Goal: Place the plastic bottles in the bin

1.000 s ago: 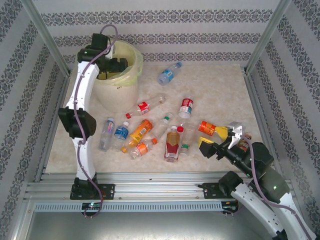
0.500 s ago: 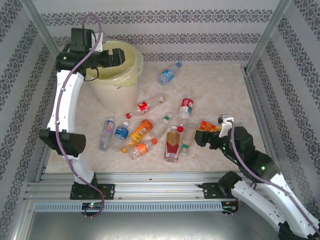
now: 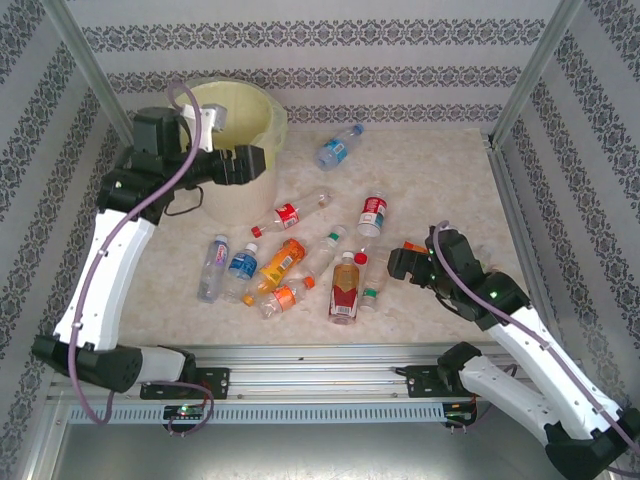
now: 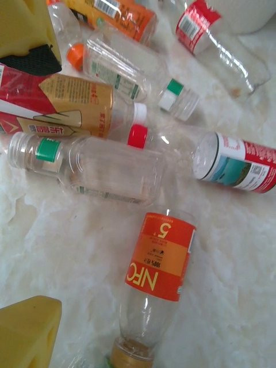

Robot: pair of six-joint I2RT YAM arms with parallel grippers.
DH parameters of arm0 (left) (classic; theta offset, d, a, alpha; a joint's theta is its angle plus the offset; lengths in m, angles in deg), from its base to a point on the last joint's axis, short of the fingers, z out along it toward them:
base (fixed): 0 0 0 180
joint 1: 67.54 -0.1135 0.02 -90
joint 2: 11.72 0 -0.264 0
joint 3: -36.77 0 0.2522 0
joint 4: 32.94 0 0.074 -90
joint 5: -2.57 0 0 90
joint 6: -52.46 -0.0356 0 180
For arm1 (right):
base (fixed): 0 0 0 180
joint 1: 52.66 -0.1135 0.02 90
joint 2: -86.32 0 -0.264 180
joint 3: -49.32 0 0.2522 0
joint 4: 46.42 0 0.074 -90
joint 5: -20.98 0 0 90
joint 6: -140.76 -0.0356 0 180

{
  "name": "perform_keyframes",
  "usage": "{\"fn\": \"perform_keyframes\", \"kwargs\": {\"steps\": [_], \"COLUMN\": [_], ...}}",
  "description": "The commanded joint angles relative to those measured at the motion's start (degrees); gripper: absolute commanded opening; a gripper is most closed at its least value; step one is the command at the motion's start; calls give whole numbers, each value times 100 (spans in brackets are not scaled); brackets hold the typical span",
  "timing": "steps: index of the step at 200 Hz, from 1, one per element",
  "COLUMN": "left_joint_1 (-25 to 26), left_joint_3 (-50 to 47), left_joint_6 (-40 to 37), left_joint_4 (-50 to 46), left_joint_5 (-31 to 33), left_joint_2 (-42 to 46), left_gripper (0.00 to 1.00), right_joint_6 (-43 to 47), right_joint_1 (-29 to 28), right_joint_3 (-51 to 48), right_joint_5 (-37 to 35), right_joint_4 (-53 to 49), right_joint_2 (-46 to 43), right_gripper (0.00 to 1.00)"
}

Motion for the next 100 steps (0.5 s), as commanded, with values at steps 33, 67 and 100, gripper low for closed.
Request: {"fn": "perform_keyframes", "kwargs": {"steps": [33, 67, 100], "left_joint_1": [916, 1298, 1390], "left_joint_3": [-1269, -2050, -2799], "left_joint_6": [-78, -230, 172], "left_joint_4": [1186, 1822, 2704], "left_joint_5": [-588, -1322, -1707], "left_joint_2": [782, 972, 1099], "left_gripper": [100, 100, 100], "right_joint_6": [-233, -447, -862], "right_joint_1": [-54, -89, -197], "right_joint_3": [-161, -382, -749], "right_joint_5": [277, 456, 477], "right_joint_4": [-130, 45, 649], "right_joint_2": [186, 494, 574], "right_gripper": [98, 96, 84]}}
